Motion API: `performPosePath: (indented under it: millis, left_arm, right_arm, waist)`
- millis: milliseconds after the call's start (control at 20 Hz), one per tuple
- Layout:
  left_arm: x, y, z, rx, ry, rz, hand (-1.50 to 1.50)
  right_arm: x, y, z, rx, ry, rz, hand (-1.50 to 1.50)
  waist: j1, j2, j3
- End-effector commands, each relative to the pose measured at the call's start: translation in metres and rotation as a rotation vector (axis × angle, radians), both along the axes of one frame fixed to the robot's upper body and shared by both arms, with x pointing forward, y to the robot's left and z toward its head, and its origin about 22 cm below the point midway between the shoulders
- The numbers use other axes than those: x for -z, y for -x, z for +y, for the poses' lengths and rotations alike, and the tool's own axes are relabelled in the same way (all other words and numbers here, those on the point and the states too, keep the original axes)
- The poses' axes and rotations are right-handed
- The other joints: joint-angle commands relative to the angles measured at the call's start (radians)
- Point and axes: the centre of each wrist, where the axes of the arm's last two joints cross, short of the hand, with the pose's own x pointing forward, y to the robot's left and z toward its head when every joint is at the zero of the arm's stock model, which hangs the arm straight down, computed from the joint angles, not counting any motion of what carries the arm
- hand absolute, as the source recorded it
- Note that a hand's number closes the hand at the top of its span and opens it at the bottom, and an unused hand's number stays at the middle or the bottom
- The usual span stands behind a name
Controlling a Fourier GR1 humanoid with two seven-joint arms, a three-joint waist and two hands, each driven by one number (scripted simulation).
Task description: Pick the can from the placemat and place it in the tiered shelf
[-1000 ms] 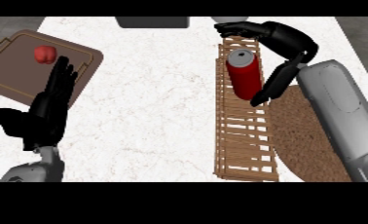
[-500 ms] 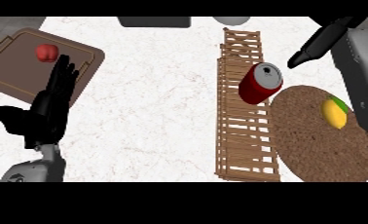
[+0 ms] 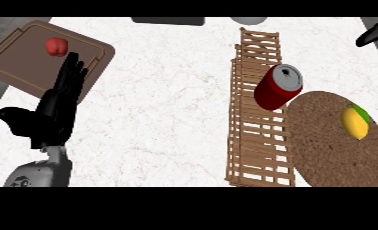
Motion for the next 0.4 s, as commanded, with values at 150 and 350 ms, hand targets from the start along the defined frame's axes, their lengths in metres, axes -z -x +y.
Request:
performPosePath:
  millis: [150, 350]
  left_arm:
    - [0.0, 0.0, -0.006, 0.004, 0.01, -0.014, 0.0]
    - [0.002, 0.001, -0.008, 0.03, 0.004, -0.014, 0.0]
  right_arm:
    - [-0.012, 0.016, -0.046, -0.091, -0.056, -0.005, -1.5]
    - [-0.018, 0.015, -0.046, -0.081, -0.061, -0.012, -1.5]
  waist:
    - [0.018, 0.01, 0.003]
    - [0.035, 0.017, 0.003]
